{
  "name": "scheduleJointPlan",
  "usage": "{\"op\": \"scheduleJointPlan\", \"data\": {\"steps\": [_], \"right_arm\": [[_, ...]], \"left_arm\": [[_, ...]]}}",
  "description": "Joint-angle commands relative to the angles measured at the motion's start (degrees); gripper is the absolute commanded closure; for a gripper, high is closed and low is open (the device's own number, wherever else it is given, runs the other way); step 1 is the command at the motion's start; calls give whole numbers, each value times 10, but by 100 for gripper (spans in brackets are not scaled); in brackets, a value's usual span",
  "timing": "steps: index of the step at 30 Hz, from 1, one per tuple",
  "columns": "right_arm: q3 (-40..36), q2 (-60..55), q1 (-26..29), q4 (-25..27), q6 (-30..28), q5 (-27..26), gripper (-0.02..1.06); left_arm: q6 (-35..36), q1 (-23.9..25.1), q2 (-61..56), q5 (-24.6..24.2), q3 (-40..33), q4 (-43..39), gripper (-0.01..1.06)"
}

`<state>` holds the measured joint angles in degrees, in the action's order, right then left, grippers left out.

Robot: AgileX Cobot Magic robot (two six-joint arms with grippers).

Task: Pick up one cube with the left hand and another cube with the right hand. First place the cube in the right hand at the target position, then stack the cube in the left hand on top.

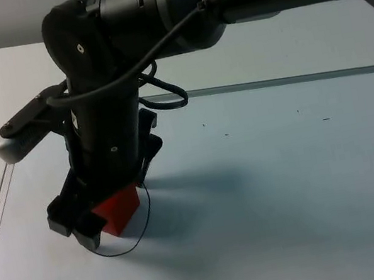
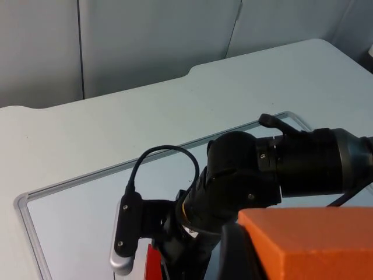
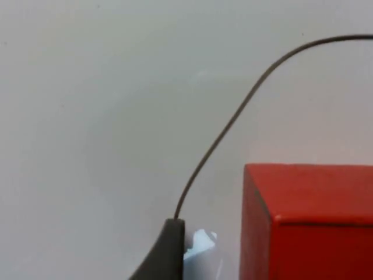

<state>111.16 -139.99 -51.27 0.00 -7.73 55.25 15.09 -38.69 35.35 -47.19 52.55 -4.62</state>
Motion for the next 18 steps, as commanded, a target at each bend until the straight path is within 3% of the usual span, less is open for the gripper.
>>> {"op": "scheduleJointPlan", "data": {"steps": [1,10,18], "right_arm": [[4,25,-1,0,3,8,14],[4,136,0,0,0,-3,14],[4,290,0,-16,-1,-50,16]], "left_arm": [[3,-3,0,3,-2,0,105],[3,-3,0,4,-2,1,105],[3,-3,0,-2,-2,1,105]]}}
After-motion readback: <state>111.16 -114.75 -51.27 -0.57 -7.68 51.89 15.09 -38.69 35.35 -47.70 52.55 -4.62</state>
